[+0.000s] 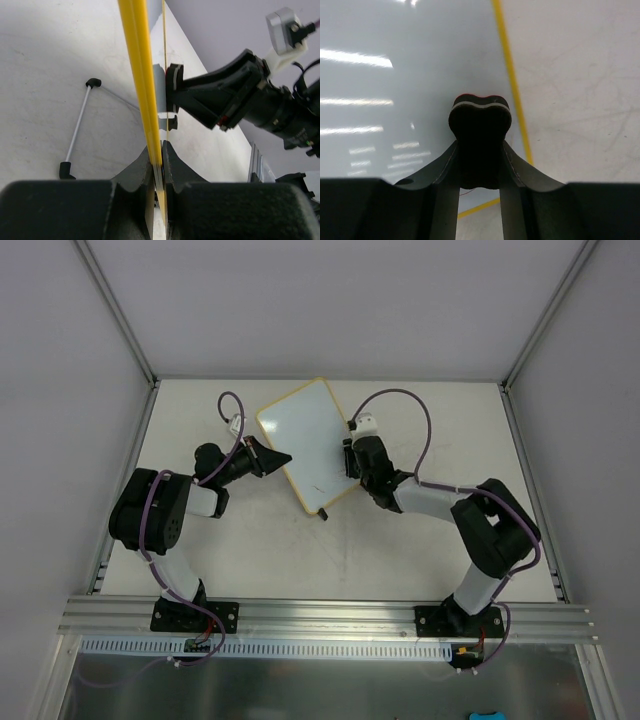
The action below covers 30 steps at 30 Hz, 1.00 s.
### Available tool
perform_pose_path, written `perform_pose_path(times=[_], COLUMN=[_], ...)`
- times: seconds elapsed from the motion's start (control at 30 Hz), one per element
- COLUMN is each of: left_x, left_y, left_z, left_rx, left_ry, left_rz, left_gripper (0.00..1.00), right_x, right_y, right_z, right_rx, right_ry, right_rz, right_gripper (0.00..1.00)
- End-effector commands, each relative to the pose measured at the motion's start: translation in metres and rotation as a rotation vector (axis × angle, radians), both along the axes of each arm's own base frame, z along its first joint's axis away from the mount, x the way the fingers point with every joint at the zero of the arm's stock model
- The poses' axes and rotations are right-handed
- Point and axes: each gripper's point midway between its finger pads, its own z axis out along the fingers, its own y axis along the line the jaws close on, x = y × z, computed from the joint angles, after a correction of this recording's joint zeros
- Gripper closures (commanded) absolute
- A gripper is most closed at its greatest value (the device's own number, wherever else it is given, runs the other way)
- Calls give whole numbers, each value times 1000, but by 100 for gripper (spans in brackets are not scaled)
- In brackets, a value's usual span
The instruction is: Erase the whiteboard
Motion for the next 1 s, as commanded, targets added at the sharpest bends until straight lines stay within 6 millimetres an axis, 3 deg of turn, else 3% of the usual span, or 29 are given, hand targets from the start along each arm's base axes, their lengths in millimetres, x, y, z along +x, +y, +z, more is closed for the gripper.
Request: perform_pose_path(times=[0.0,0.23,0.53,0.63,0.8,0.97], left_x=[-18,-18,-18,-18,-18,-19], left_y=[-14,-14,-14,-14,-14,-14], left_z=[51,50,52,51,52,53], left_rx=[28,30,29,29,29,29], left_ry=[-379,-376,-379,-376,-377,-383], left_rz=[-124,-119,-121,-122,-122,-125], left_gripper=[100,100,100,100,100,100], right_x=[-72,-102,-145,-153,-151,-134], right_y=[61,100,133,137,124,106], right_z=[-58,-49,-56,-61,-76,-78], right_rx=[-49,-27,1,-2,-7,99], right_ry=[193,199,231,234,259,268], right_rz=[235,320,402,413,381,342], right_gripper=[100,100,100,100,100,100])
